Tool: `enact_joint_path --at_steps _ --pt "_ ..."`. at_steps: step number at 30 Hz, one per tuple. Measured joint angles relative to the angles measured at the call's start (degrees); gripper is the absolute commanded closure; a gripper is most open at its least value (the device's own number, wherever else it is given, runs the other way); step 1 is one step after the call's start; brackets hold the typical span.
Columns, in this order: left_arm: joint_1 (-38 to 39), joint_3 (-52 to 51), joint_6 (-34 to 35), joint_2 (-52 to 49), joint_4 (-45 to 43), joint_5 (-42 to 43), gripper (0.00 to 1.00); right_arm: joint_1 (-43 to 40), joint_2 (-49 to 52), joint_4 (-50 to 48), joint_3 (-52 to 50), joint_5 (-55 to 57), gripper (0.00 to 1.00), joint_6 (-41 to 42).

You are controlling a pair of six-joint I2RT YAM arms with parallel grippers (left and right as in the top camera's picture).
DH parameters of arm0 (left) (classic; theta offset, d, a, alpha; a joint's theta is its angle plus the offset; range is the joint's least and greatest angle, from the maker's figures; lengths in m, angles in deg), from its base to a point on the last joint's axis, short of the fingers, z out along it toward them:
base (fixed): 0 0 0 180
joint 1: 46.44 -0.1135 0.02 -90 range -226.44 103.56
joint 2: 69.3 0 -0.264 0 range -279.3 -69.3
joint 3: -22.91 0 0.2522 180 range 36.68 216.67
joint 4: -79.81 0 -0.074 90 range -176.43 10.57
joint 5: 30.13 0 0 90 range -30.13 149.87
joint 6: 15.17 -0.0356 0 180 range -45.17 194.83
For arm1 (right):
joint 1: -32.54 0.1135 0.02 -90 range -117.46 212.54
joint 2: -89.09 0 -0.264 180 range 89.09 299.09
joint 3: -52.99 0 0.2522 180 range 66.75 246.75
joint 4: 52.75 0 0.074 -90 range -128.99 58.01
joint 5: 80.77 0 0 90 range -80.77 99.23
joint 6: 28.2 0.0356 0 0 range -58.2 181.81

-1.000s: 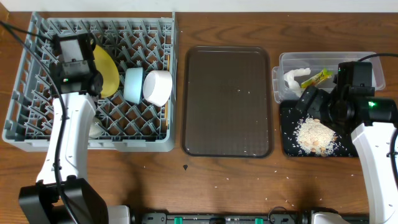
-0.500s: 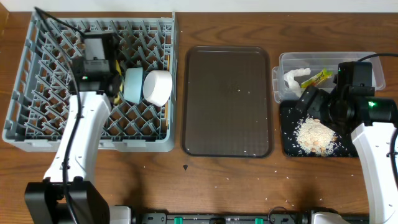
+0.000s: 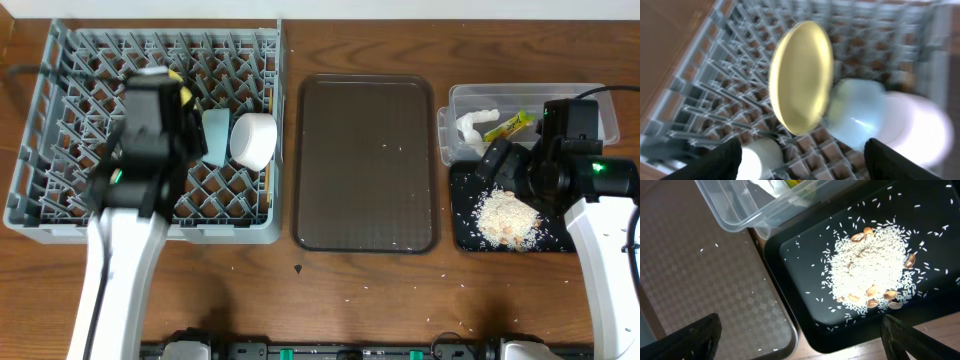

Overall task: Sort waste into correct bins and load items into the dishwasher
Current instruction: 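Open the left gripper and pull it back from the yellow plate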

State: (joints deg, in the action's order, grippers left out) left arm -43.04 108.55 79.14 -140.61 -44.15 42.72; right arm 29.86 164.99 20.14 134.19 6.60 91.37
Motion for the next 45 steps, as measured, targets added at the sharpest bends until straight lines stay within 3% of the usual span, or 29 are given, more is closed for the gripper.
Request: enact_joint_path --at_steps 6,11,18,25,32,45 --pt "0.0 0.1 5.0 9.6 9.8 12.3 0.13 0.0 0.0 0.0 0.0 0.0 0.01 0.0" --pt "0.0 0.1 6.3 13.7 11.6 22.0 0.13 0.0 0.0 0.0 0.0 0.0 0.01 0.0" --pt "0.0 0.1 6.4 15.0 16.0 24.8 0.12 0.0 0.0 0.0 0.0 0.0 0.01 0.0" --pt "0.0 -5.9 6.3 23.0 -3.0 22.6 0.12 0.0 0.0 0.0 0.0 0.0 0.01 0.0" --pt "0.0 -27.2 6.2 43.3 -19.1 21.4 0.12 0.0 0.0 0.0 0.0 0.0 0.01 0.0" --pt "0.0 -53.2 6.2 66.9 -31.1 21.2 0.12 0.0 0.0 0.0 0.0 0.1 0.01 0.0"
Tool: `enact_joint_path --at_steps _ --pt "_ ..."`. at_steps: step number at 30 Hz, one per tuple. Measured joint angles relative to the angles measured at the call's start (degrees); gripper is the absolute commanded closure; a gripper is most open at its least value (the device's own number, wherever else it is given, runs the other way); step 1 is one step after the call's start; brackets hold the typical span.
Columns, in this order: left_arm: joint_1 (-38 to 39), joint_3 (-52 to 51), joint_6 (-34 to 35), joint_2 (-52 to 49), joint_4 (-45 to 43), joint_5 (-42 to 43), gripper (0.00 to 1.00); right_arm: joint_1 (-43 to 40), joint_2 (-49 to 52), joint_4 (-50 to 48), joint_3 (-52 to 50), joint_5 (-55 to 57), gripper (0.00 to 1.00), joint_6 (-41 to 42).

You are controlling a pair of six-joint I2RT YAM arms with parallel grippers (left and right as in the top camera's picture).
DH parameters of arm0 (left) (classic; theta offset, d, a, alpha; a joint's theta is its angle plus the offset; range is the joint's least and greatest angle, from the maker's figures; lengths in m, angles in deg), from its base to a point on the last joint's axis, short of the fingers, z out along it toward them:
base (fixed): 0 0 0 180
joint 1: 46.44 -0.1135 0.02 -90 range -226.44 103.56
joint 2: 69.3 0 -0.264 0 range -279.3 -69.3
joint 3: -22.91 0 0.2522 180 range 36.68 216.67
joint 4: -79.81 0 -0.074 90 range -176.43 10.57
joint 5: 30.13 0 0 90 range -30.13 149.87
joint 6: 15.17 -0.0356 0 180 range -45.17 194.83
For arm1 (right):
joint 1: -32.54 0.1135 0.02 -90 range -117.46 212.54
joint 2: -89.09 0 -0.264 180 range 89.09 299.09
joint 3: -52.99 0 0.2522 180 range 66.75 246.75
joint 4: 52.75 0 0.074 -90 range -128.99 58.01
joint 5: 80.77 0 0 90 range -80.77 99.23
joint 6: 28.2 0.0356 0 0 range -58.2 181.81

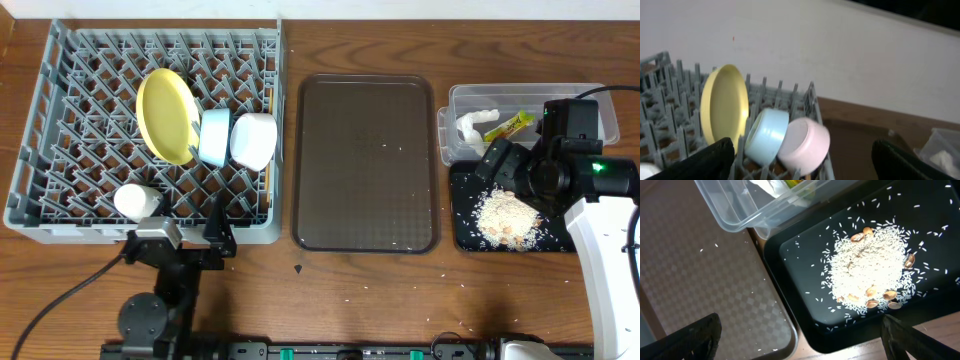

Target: Sort waste into correct bins and load items into the dishwasher

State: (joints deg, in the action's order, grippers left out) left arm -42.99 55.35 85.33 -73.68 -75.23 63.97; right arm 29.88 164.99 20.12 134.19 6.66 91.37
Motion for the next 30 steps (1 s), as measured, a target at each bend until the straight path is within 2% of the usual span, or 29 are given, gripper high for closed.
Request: enact_joint_path --at_steps 9,11,30 --pt "0.0 -15.6 0.0 3.7 -12.4 0.0 0.11 0.0 0.0 0.0 0.0 0.0 0.01 0.0" --pt "0.0 -17.8 0.0 3.8 -11.1 0.0 0.11 0.0 0.0 0.0 0.0 0.0 0.01 0.0" --pt "0.0 -18.0 0.0 3.4 -10.1 -0.6 0.11 0.0 0.0 0.0 0.0 0.0 0.01 0.0"
